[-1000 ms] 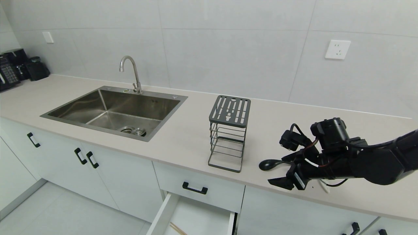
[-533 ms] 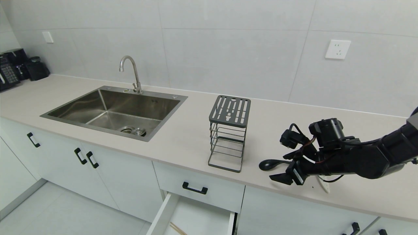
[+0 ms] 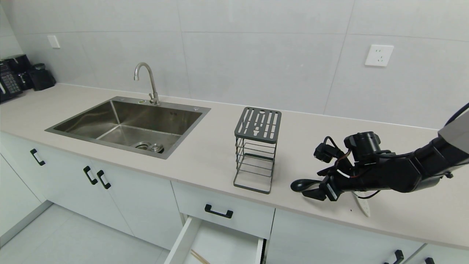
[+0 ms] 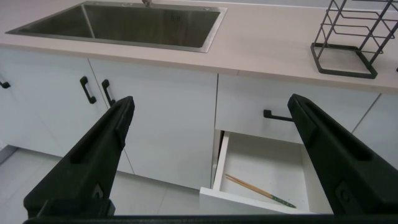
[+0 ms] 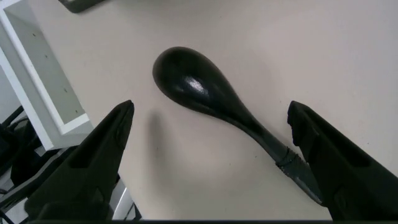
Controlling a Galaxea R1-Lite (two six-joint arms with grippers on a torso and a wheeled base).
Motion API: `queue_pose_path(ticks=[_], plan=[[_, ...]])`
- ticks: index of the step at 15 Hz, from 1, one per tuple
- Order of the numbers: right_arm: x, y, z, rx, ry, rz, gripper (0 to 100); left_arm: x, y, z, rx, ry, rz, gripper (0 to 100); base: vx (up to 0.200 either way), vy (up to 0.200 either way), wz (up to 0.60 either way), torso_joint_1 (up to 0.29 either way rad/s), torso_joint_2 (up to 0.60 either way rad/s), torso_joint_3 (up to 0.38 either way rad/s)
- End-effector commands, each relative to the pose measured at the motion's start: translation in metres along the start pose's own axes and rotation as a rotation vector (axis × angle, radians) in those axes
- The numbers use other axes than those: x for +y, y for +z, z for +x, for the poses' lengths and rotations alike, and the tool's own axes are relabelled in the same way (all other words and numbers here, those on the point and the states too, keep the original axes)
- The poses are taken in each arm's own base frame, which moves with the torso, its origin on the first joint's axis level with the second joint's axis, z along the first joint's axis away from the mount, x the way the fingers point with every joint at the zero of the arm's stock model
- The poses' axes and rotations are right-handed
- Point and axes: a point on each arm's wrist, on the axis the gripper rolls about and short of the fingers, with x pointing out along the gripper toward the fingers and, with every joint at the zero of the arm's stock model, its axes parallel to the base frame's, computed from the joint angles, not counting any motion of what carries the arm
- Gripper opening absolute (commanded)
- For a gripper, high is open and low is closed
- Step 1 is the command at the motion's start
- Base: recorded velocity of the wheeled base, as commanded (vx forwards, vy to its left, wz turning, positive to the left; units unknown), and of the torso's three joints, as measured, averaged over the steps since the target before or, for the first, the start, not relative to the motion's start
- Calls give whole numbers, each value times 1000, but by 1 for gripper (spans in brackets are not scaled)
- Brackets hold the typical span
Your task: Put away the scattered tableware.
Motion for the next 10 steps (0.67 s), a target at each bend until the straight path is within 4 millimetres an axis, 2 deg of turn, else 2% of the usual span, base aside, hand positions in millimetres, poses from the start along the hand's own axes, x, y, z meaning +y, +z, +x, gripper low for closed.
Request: queue_pose_path(ticks=[1,5,10], plan=[[-4,-3,5,3,7,9,100,0,0,0,1,0,0,100,0,0,0,0,0,0],[-15,-14,9,27,-1,13,100,0,0,0,1,0,0,100,0,0,0,0,0,0],[-18,-19,12,32,8,23,100,0,0,0,1,0,0,100,0,0,0,0,0,0]])
